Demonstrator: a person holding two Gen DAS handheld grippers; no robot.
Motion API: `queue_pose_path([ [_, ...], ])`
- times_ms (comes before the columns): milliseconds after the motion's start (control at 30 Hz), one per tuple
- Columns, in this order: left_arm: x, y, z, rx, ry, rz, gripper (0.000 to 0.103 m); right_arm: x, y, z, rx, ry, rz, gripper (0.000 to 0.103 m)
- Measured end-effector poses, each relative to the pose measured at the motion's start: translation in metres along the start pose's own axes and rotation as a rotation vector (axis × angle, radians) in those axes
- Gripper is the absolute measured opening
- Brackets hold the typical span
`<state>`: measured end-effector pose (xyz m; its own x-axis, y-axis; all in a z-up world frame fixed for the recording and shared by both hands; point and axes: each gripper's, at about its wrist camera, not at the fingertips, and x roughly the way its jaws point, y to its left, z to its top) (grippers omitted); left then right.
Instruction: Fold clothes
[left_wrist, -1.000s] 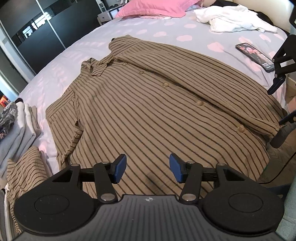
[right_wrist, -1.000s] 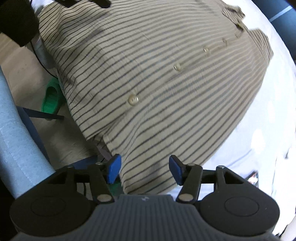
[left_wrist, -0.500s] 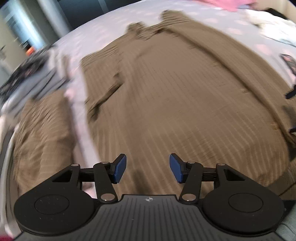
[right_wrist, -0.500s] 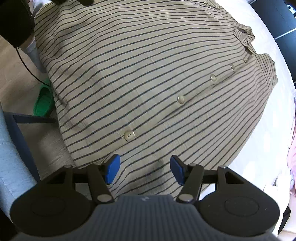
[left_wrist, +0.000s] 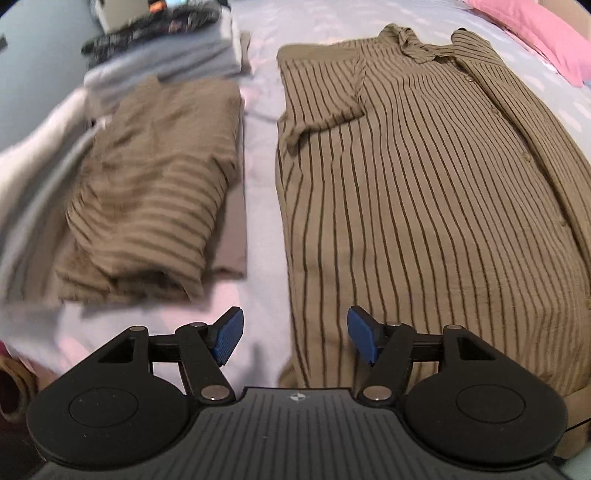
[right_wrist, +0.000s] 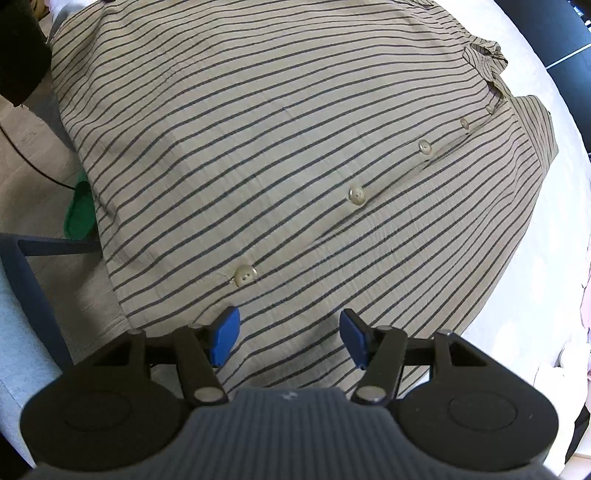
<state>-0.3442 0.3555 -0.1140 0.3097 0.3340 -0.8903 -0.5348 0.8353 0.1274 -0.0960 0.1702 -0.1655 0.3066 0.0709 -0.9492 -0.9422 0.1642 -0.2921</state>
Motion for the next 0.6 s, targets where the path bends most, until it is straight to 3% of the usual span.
queue_pose_path([
  [167, 0.010, 0.004, -0.005, -0.035, 0.077, 0.029, 0.061, 0.000, 0.003, 0.001, -0.017, -0.008, 0.001, 0.063],
  [433, 0.031, 0.010, -0.015, -0.065, 0.193, 0.012, 0.058, -0.002, 0.009, 0.000, -0.039, -0.017, 0.004, 0.063],
  [500, 0.029, 0.010, -0.016, -0.072, 0.195, -0.018, 0.044, -0.003, 0.010, -0.001, -0.039, -0.021, 0.004, 0.063],
  [600, 0.026, 0.007, -0.019, -0.060, 0.211, -0.062, 0.034, -0.004, 0.012, -0.002, -0.039, -0.022, 0.005, 0.063],
])
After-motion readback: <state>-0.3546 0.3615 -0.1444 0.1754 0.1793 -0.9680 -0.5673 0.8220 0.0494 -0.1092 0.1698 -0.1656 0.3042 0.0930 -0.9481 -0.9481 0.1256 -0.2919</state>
